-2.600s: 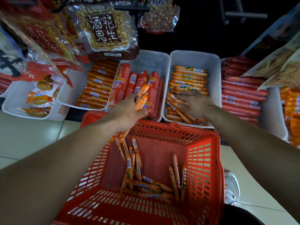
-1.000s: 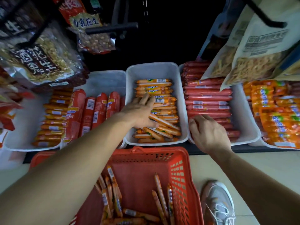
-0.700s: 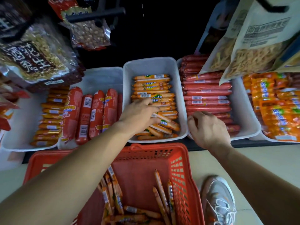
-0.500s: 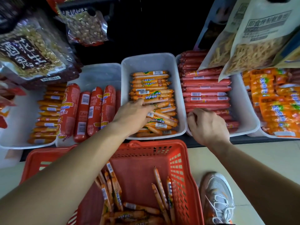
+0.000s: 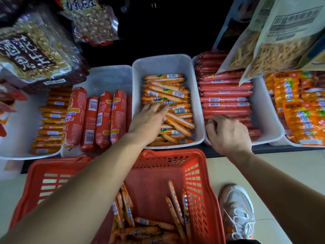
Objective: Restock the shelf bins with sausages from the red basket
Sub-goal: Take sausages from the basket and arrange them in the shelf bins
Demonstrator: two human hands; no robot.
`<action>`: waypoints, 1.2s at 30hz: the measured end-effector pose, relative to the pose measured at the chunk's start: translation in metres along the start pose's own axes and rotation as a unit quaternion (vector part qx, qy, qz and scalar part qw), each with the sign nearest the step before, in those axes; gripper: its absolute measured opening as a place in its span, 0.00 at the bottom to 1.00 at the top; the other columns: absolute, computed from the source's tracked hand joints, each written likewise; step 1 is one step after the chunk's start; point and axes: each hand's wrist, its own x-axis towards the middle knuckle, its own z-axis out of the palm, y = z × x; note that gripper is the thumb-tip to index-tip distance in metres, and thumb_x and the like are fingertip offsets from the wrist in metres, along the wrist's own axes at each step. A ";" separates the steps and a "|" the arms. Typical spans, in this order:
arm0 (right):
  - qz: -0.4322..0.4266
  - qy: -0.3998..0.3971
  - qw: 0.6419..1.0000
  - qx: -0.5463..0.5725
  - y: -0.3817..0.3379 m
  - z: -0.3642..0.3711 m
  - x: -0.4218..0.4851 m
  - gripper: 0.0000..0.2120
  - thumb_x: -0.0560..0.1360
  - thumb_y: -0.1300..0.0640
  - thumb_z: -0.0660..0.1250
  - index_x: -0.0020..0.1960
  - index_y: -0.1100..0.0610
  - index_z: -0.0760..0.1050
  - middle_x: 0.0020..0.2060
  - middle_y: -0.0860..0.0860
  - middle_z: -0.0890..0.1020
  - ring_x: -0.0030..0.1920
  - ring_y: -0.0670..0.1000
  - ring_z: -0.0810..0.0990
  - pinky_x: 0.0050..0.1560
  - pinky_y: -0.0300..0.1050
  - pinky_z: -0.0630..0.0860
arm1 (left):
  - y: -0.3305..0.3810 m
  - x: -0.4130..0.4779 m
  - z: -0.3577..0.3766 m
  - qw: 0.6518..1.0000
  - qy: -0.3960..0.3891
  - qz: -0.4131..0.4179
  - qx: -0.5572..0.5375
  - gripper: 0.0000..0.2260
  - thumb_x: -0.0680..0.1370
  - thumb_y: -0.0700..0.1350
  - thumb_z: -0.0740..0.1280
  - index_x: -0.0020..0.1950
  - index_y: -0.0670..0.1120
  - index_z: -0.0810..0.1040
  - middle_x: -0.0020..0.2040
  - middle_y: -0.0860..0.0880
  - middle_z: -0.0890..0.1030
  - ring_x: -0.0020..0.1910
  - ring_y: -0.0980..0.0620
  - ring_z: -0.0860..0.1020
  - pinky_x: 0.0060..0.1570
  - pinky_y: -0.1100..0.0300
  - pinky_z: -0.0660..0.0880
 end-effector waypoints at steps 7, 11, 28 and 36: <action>-0.005 0.000 1.000 0.000 0.000 0.001 0.000 0.11 0.76 0.50 0.59 0.38 0.53 0.73 0.34 0.53 0.80 0.30 0.59 0.71 0.33 0.45 0.66 | -0.011 0.007 -0.018 0.994 -0.110 0.020 0.015 0.37 0.76 0.66 0.63 0.80 0.54 0.56 0.77 0.49 0.63 0.74 0.44 0.61 0.71 0.46 0.64; -0.002 -0.002 1.000 -0.002 0.000 0.000 0.000 0.11 0.76 0.50 0.59 0.37 0.53 0.73 0.32 0.52 0.78 0.29 0.56 0.69 0.33 0.45 0.66 | 0.003 0.009 -0.007 0.993 -0.086 0.084 -0.017 0.34 0.79 0.63 0.62 0.80 0.62 0.48 0.80 0.54 0.56 0.77 0.45 0.58 0.73 0.47 0.61; -0.007 0.012 1.000 -0.002 0.001 0.002 -0.001 0.12 0.75 0.51 0.59 0.37 0.55 0.73 0.33 0.54 0.80 0.31 0.62 0.76 0.33 0.46 0.69 | -0.004 0.027 0.007 0.998 -0.048 0.009 -0.028 0.28 0.84 0.58 0.49 0.81 0.56 0.43 0.82 0.53 0.47 0.80 0.48 0.48 0.77 0.45 0.49; -0.001 0.010 1.000 -0.003 -0.002 0.000 -0.001 0.12 0.75 0.50 0.60 0.38 0.55 0.74 0.33 0.55 0.81 0.32 0.63 0.77 0.34 0.46 0.68 | 0.001 0.023 0.005 1.000 -0.007 0.026 0.005 0.25 0.85 0.53 0.53 0.81 0.56 0.50 0.82 0.52 0.53 0.80 0.46 0.54 0.73 0.46 0.63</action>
